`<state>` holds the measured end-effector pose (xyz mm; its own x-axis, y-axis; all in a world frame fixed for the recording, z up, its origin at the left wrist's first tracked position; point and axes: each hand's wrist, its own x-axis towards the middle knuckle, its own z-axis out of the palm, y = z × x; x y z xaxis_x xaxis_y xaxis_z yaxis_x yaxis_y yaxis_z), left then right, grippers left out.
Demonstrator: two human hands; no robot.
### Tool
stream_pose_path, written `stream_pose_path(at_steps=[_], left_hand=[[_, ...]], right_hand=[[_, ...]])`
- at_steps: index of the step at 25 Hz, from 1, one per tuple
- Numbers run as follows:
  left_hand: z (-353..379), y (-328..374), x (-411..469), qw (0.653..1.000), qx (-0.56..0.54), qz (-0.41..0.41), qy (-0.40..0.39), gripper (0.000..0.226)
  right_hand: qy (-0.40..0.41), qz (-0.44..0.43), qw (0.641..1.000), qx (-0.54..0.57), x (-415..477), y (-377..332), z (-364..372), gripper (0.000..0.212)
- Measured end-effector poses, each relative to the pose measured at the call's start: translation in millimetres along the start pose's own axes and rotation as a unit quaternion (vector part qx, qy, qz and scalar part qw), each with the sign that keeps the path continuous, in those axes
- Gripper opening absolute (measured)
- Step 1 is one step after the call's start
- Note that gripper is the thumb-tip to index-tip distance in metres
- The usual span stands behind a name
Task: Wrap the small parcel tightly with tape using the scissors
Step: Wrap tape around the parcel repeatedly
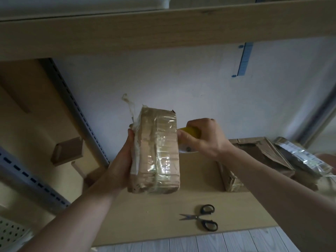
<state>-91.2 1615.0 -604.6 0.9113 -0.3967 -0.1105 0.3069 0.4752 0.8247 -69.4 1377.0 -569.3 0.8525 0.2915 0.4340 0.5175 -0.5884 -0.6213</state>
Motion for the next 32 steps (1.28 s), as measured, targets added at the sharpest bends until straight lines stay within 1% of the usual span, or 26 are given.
stream_pose_path(at_steps=[2,4,5,7,8,9,11,13,14,15,17,19,20,22,24,25,27,29,30,32], left_hand=[[4,-2,6,0.988,0.101,-0.015,0.117,0.061],[4,-4,2,0.975,0.172,0.005,0.141,0.057],[7,-3,3,0.976,0.173,0.008,0.131,0.061],[14,2,-5,0.986,0.134,-0.003,0.095,0.080],[16,4,-8,0.989,0.134,-0.006,0.063,0.087],[17,3,-8,0.986,0.163,-0.010,0.040,0.089],[20,2,-11,0.983,0.179,-0.011,0.028,0.083],[25,4,-12,0.987,0.155,-0.012,0.034,0.076],[25,6,-13,0.989,0.142,-0.010,0.045,0.071],[24,8,-14,0.991,0.122,-0.008,0.062,0.061],[25,12,-18,0.993,0.084,-0.011,0.080,0.041],[23,12,-18,0.993,0.068,-0.015,0.092,0.039],[23,13,-18,0.993,0.061,-0.017,0.096,0.039],[25,14,-20,0.994,0.056,-0.019,0.089,0.040],[23,14,-20,0.994,0.062,-0.030,0.087,0.041],[23,13,-21,0.994,0.065,-0.035,0.083,0.041],[18,12,-22,0.994,0.061,-0.030,0.082,0.045],[14,12,-21,0.996,0.059,-0.012,0.069,0.057],[10,13,-20,0.997,0.055,-0.003,0.061,0.058],[2,17,-19,0.997,0.051,0.008,0.062,0.061]], right_hand=[[0.019,-0.007,1.000,-0.008,2,-3,-4,0.051],[0.039,-0.004,0.997,-0.062,4,-1,-5,0.054],[0.043,0.007,0.995,-0.086,4,0,-5,0.058],[0.046,0.027,0.991,-0.118,5,2,-3,0.066],[0.048,0.028,0.990,-0.127,5,3,-2,0.068],[0.050,0.020,0.990,-0.132,5,2,-2,0.068],[0.053,-0.001,0.988,-0.143,6,-1,1,0.064],[0.052,-0.006,0.989,-0.138,4,-4,1,0.059],[0.046,-0.006,0.991,-0.122,4,-5,-2,0.054],[0.039,-0.007,0.995,-0.095,3,-4,-6,0.049],[0.014,0.012,1.000,0.009,1,-2,-16,0.045],[-0.014,0.044,0.989,0.138,-1,0,-22,0.046],[-0.022,0.051,0.983,0.176,-2,0,-22,0.047],[-0.030,0.055,0.976,0.207,-2,2,-22,0.056],[-0.030,0.048,0.981,0.187,2,4,-28,0.064],[-0.032,0.039,0.986,0.157,3,6,-32,0.066],[-0.033,0.018,0.998,0.060,3,8,-38,0.070],[-0.027,0.012,0.999,-0.029,1,13,-42,0.072],[-0.023,0.016,0.999,-0.042,-1,17,-44,0.071],[-0.022,0.015,0.999,-0.023,-2,25,-50,0.060]])
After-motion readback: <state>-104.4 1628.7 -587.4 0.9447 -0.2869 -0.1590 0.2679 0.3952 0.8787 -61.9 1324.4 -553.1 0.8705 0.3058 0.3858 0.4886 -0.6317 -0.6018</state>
